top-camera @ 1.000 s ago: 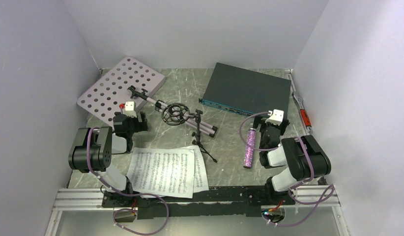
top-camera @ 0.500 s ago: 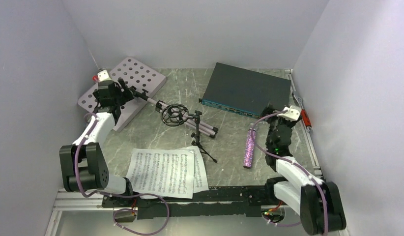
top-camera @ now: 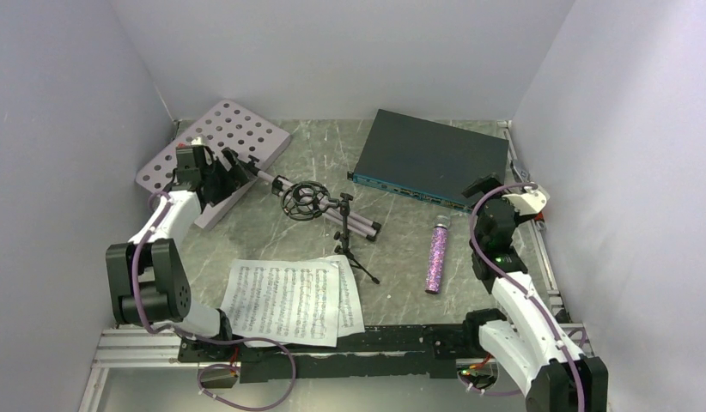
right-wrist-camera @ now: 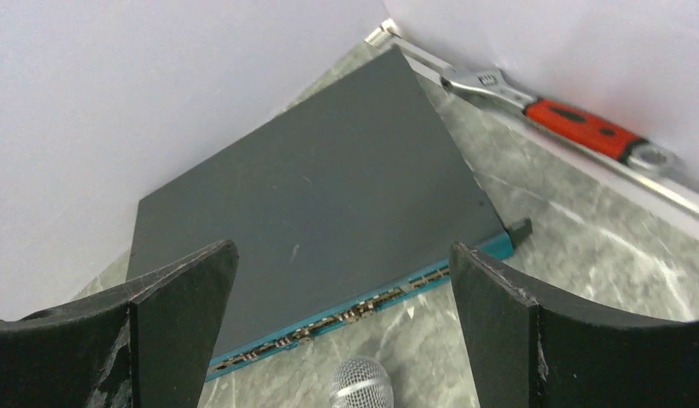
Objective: Set up the instrument practice props
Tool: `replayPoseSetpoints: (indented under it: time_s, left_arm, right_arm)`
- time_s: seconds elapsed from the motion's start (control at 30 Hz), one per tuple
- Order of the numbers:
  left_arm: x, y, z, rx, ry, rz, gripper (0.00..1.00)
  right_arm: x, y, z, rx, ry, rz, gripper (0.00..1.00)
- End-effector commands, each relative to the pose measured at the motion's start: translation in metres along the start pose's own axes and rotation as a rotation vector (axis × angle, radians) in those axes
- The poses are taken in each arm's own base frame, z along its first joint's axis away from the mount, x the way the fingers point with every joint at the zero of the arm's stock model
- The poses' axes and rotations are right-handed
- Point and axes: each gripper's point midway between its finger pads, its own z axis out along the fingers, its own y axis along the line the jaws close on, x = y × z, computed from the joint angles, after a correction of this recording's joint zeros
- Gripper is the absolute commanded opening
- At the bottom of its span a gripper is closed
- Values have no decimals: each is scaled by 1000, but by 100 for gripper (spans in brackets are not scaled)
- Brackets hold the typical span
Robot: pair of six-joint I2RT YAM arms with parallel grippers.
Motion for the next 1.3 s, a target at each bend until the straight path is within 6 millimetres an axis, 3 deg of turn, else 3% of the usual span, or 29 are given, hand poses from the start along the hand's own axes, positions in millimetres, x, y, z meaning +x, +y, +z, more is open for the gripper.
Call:
replayPoseSetpoints:
  time_s: [0.0,0.13,0.2,0.27,0.4,0.5,0.7,0.97,1.03,1.27]
  left_arm:
    - [-13,-31,-5,118,27,-24,94]
    - [-31,-29,-20,81,-67,-7,94]
    - [-40,-23,-28,16,-111,-98,94]
    - [-41,-11,-33,-67,-105,-199,94]
    - [-39,-22,-32,20,-52,-158,94]
    - [-33,-18,-23,11,-26,-183,94]
    - [-13,-32,5,84,78,-245,94]
    - [14,-56,50,44,161,-278,94]
    - [14,-60,58,61,160,-306,87]
    - [5,-64,78,69,137,-369,79]
  right_arm:
    - [-5,-10,-6,87,33,76,100]
    - [-1,2,-8,14,64,58,100]
    - [3,10,-10,-30,91,36,100]
    - [6,24,-13,-117,130,-32,100]
    - [10,33,-14,-170,153,-46,100]
    - [12,38,-14,-195,169,-58,100]
    - [21,46,-17,-238,212,-44,100]
    - [42,79,-24,-422,326,-96,100]
    - [50,91,-30,-496,366,-97,100]
    - [70,121,-40,-665,474,-84,100]
